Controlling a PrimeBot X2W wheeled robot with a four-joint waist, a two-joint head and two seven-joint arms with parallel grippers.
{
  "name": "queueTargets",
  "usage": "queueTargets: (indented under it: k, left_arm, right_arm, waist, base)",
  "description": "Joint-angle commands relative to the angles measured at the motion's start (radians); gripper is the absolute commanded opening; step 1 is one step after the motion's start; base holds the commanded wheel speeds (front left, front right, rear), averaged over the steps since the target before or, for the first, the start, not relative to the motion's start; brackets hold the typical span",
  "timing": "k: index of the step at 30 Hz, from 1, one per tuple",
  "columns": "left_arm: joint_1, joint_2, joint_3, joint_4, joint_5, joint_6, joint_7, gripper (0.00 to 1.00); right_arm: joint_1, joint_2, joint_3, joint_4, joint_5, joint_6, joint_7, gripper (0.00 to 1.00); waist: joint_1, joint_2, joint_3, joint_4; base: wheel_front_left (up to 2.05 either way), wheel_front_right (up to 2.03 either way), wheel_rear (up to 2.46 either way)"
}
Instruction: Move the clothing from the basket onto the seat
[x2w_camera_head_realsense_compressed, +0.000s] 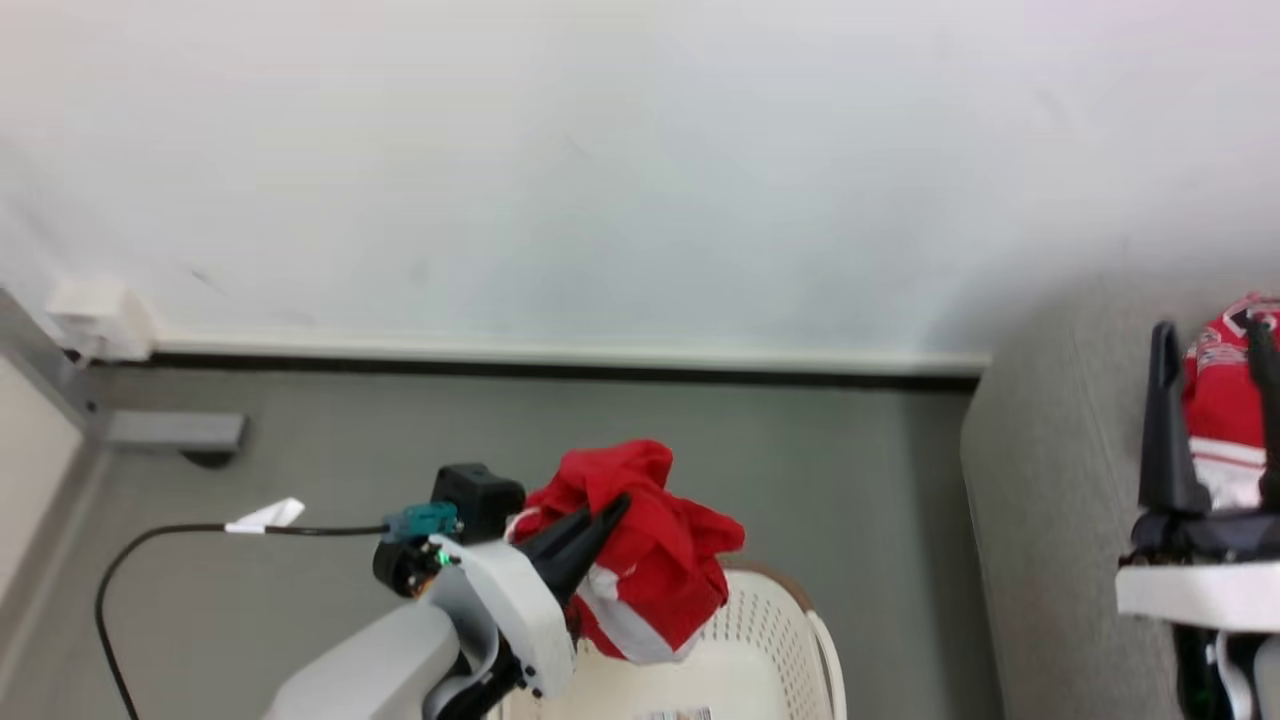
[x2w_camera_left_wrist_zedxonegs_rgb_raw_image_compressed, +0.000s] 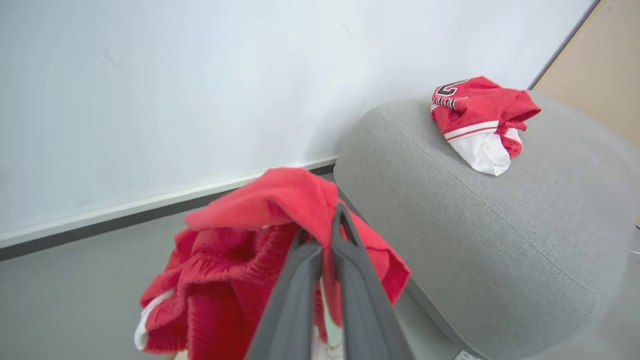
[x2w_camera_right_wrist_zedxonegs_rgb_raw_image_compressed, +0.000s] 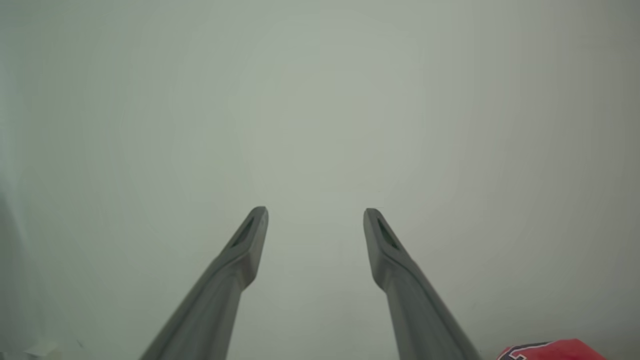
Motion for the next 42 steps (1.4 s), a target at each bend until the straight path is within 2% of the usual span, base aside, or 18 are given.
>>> queueTargets:
  k: [1,11,26,35,38,42]
  left_arm:
    - [0.013,0.006,0.029,-0.021,0.031,0.001,0.0,0.0]
    - [-0.039,0.028,0.153,-0.134,0.119,0.018,0.0,0.0]
    - [-0.094,0.065,0.189,-0.251,0.139,0.071,0.017,0.0]
    - [-0.099,0.062,0.183,-0.285,0.144,0.084,0.02,0.0]
    - [-0.101,0.057,0.18,-0.291,0.145,0.086,0.02,0.0]
    - [-0.105,0.049,0.172,-0.301,0.149,0.085,0.023,0.0]
  right_arm:
    - [0.041,-0.004,0.007,0.016,0.021,-0.002,-0.002,1.0]
    - [0.12,0.025,0.095,0.075,0.079,-0.002,-0.002,1.0]
    - [0.12,0.022,0.177,0.11,0.094,-0.002,-0.002,1.0]
    - [0.046,-0.083,0.415,0.129,0.16,-0.002,-0.002,1.0]
    - [0.027,-0.092,0.47,0.141,0.179,-0.002,-0.002,1.0]
    - [-0.018,-0.108,0.6,0.182,0.214,-0.002,-0.002,1.0]
  waist:
    - [0.0004,-0.0001,-0.08,0.043]
    - [0.0004,-0.0001,-0.135,0.067]
    - [0.0004,-0.0001,-0.15,0.065]
    - [0.0004,-0.0001,-0.143,0.064]
    - [0.0004,-0.0001,-0.145,0.067]
    - [0.0004,-0.0001,-0.149,0.077]
  base:
    - [0.0,0.0,0.0]
    - [0.0,0.0,0.0]
    - [0.0,0.0,0.0]
    - [0.0,0.0,0.0]
    - [0.0,0.0,0.0]
    - [0.0,0.0,0.0]
